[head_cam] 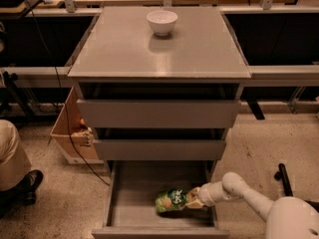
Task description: Place green rice chip bag into bottom drawer
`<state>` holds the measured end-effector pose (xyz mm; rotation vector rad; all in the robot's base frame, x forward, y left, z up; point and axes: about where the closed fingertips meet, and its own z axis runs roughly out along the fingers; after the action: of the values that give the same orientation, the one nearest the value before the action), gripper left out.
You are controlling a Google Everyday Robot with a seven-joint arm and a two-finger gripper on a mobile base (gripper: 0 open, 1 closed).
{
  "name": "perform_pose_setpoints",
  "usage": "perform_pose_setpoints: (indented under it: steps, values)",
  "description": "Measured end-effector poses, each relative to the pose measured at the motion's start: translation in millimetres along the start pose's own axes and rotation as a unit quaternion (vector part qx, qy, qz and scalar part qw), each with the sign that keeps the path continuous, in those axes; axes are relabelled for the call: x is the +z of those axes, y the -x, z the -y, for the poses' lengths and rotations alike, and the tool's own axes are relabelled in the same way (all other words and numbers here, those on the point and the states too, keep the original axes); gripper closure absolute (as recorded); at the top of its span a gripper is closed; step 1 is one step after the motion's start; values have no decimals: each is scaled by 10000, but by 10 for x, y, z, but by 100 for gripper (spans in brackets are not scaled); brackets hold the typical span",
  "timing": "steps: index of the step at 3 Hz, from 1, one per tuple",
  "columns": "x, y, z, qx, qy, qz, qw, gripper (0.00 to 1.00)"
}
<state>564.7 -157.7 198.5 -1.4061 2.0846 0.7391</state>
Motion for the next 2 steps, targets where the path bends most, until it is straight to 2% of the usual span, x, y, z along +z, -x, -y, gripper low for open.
perform_pose_setpoints:
  steps: [2]
  values:
    - [477, -279, 67, 193, 87, 99, 9997, 35]
